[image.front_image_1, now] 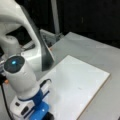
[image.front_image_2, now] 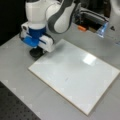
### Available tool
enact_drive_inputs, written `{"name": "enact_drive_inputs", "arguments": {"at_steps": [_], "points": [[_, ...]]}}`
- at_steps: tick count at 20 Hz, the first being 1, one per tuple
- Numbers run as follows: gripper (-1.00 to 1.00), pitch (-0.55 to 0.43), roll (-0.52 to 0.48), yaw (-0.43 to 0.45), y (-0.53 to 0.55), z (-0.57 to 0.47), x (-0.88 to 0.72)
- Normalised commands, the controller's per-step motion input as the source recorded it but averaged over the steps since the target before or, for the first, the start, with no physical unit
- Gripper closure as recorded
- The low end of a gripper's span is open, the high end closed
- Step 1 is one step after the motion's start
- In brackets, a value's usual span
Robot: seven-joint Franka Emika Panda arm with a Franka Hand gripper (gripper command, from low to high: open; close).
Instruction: Erasing curve lines
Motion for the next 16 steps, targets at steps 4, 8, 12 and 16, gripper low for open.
{"name": "enact_drive_inputs", "arguments": {"at_steps": [4,8,12,16], "points": [[1.0,0.03,0.226,-0.046,-0.12,-0.01,0.02],[1.0,0.015,0.243,-0.078,-0.07,-0.02,-0.03],[1.0,-0.01,0.244,-0.08,-0.02,-0.05,0.0],[1.0,-0.036,0.223,-0.071,-0.01,-0.08,0.01]]}}
